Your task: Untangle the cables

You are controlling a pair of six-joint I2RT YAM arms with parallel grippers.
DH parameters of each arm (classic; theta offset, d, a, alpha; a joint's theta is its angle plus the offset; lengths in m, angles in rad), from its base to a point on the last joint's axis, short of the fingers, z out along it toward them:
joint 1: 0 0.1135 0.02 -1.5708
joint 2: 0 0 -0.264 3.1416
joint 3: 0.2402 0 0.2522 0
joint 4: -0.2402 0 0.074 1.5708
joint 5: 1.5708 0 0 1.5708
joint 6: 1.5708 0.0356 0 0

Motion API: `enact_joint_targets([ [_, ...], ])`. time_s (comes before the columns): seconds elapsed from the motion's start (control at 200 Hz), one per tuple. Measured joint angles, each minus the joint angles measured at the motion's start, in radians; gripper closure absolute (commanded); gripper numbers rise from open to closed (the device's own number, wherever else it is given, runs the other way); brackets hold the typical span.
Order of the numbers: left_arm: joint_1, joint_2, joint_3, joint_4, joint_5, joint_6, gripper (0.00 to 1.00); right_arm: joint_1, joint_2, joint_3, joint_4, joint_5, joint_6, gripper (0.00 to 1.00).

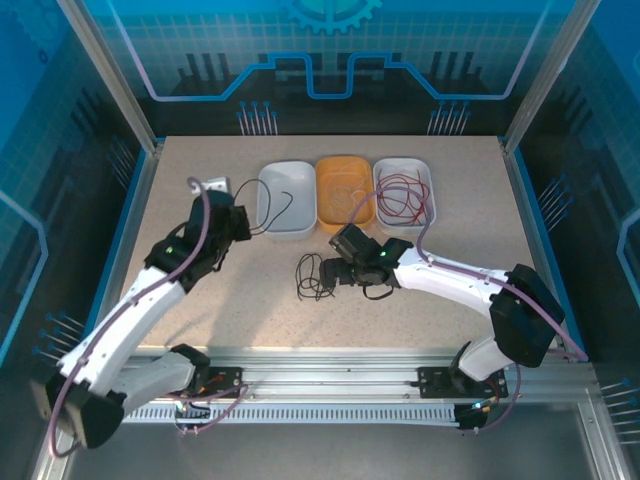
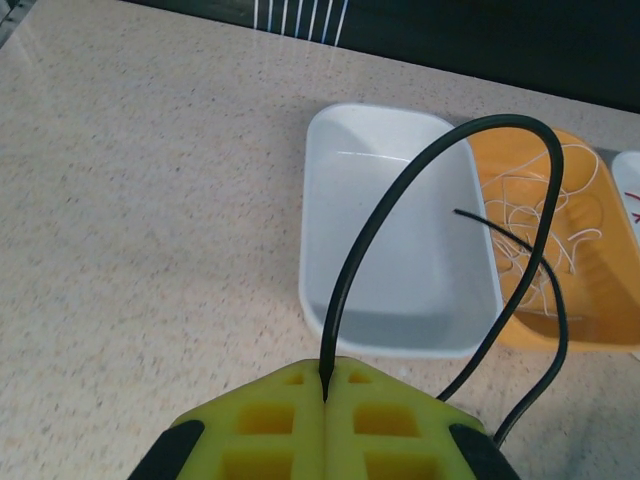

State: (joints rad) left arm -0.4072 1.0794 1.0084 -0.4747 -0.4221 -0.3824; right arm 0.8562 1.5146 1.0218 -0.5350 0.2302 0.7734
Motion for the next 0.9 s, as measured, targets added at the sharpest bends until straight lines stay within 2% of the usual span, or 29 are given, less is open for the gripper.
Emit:
enact_joint_targets([
  [0.19, 0.035, 0.234, 0.106, 0.116, 0.004, 0.019, 1.0, 0.0, 0.0, 0.01, -0.029, 0.008, 0.012, 0.0],
  [0.43, 0.059, 0.526, 0.284, 0.131, 0.021, -0.003, 1.0, 0.0, 0.0, 0.02, -0.029, 0.009, 0.012, 0.0],
  [0.7, 0.059, 0.662, 0.302, 0.144, 0.106, -0.051, 0.96, 0.0, 0.0, 0.02, -0.029, 0.021, 0.012, 0.0],
  [0.755, 0.059, 0.667, 0.302, 0.144, 0.114, -0.061, 0.9, 0.0, 0.0, 0.02, -0.029, 0.021, 0.012, 0.0],
  [0.805, 0.059, 0.668, 0.3, 0.146, 0.12, -0.064, 0.77, 0.0, 0.0, 0.02, -0.029, 0.021, 0.011, 0.0],
  [0.9, 0.058, 0.668, 0.293, 0.161, 0.138, -0.075, 0.59, 0.0, -0.001, 0.02, -0.029, 0.023, 0.005, 0.0],
])
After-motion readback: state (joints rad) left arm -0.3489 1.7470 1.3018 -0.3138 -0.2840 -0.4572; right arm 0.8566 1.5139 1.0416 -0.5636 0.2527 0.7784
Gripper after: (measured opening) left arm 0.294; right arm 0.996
